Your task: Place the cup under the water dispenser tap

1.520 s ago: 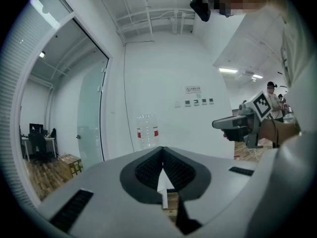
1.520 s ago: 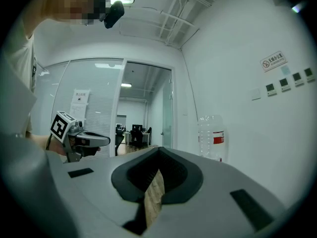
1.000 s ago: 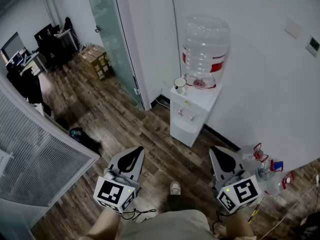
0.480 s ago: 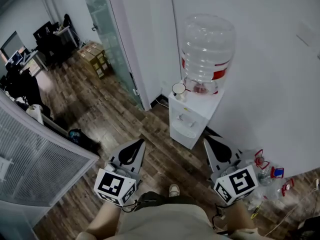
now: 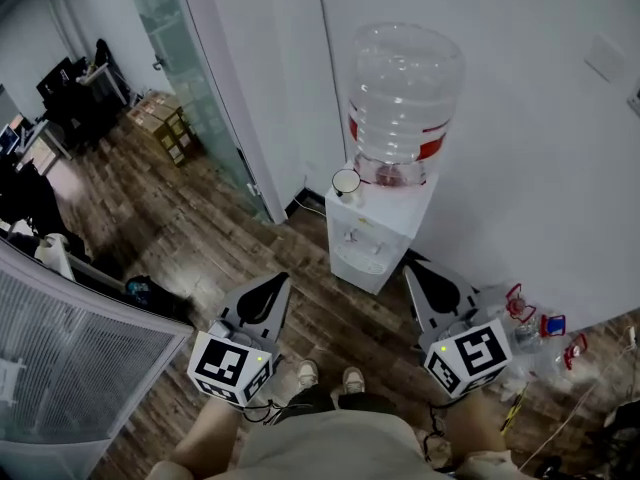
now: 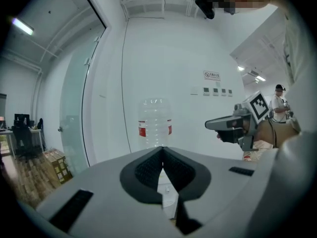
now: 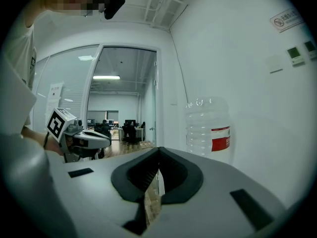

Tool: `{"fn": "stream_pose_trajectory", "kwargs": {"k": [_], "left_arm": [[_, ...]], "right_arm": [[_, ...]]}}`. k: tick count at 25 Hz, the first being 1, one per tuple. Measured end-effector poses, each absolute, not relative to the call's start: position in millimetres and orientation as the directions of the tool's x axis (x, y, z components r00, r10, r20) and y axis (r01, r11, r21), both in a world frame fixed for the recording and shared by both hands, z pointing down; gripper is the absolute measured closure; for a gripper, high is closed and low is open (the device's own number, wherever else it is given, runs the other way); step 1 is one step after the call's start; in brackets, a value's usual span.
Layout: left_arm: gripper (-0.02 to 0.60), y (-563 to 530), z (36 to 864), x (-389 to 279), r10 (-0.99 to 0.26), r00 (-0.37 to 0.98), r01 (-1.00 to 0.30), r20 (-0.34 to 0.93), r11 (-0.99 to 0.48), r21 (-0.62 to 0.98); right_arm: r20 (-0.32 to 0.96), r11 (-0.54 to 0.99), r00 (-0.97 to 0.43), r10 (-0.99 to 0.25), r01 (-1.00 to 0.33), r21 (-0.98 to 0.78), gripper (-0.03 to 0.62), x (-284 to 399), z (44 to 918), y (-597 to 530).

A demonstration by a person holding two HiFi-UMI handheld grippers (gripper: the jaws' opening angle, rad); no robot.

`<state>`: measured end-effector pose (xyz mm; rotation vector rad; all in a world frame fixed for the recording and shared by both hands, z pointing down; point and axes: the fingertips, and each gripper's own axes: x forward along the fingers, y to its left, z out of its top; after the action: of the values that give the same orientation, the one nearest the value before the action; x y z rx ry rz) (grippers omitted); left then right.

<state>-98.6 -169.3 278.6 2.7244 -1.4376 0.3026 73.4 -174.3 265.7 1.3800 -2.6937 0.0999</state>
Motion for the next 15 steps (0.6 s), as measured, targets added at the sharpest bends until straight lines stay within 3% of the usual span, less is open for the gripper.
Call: {"fn": "stream_pose_trajectory", "kwargs": {"k": [7,10,15], "left_arm": [[0.575,-205.1,283.1,-105.4,-0.790,0.583,-0.799,0.187,-0.600,-0.042],[0.575,-220.4,283.4,-109.7,-0.794,0.584,-0.804,0.169,-0.595,-0.017],[0.575,-250.5,293.5,-112.4,-0.793,0.585,-0.803,0.169,-0.596,-0.017]], "right_arm": [[0.139,0.553,-0.548,-0.825,-0.833,-0.003,0.586,63.9,277.0,-213.2],[0.143,0.542,-0.540,-0.830,-0.840,-0.022,0.516,62.7,285.1,-236.8],[0.160,0.537,-0.536,-0.829,-0.842,-0.040,0.474,57.5,306.1,-280.7]]}}
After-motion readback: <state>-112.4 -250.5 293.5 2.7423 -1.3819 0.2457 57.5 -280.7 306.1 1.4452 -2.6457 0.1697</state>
